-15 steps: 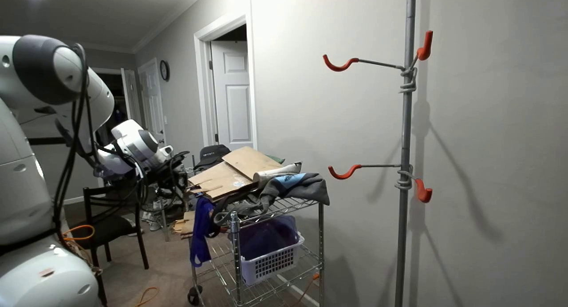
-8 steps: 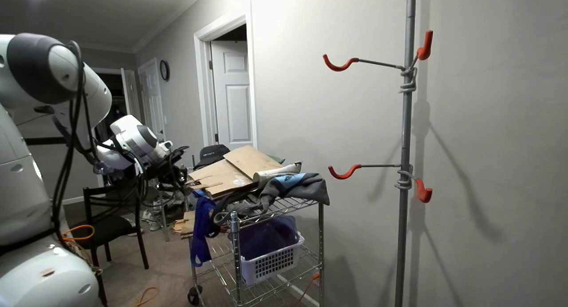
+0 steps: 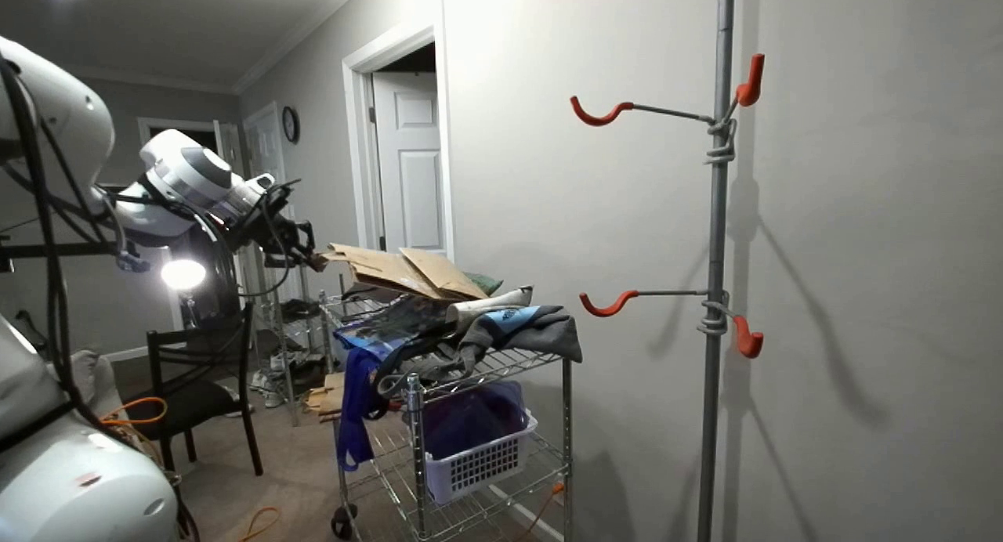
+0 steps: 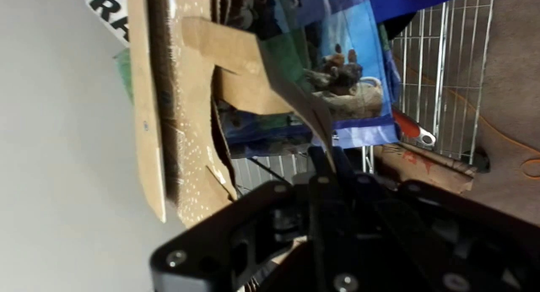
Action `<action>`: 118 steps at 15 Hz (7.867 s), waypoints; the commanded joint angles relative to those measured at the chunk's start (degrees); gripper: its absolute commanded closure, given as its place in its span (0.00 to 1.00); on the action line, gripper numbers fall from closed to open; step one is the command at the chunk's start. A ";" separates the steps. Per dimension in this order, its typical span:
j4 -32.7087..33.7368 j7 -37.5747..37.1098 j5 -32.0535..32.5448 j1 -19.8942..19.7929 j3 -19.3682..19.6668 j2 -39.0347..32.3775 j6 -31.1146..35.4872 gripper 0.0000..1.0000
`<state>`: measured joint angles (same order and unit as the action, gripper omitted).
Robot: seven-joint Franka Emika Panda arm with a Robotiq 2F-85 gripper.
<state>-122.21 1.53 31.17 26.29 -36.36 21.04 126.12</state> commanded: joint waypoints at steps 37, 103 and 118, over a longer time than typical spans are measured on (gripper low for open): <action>-14.56 16.24 2.52 -1.54 31.87 27.57 -26.69 0.96; 17.53 62.41 -24.50 -28.35 51.95 -13.87 -13.36 0.96; 61.12 75.34 -34.66 -39.00 44.26 -44.71 -30.70 0.96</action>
<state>-69.41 73.52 -5.75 -10.00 9.65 -19.76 100.42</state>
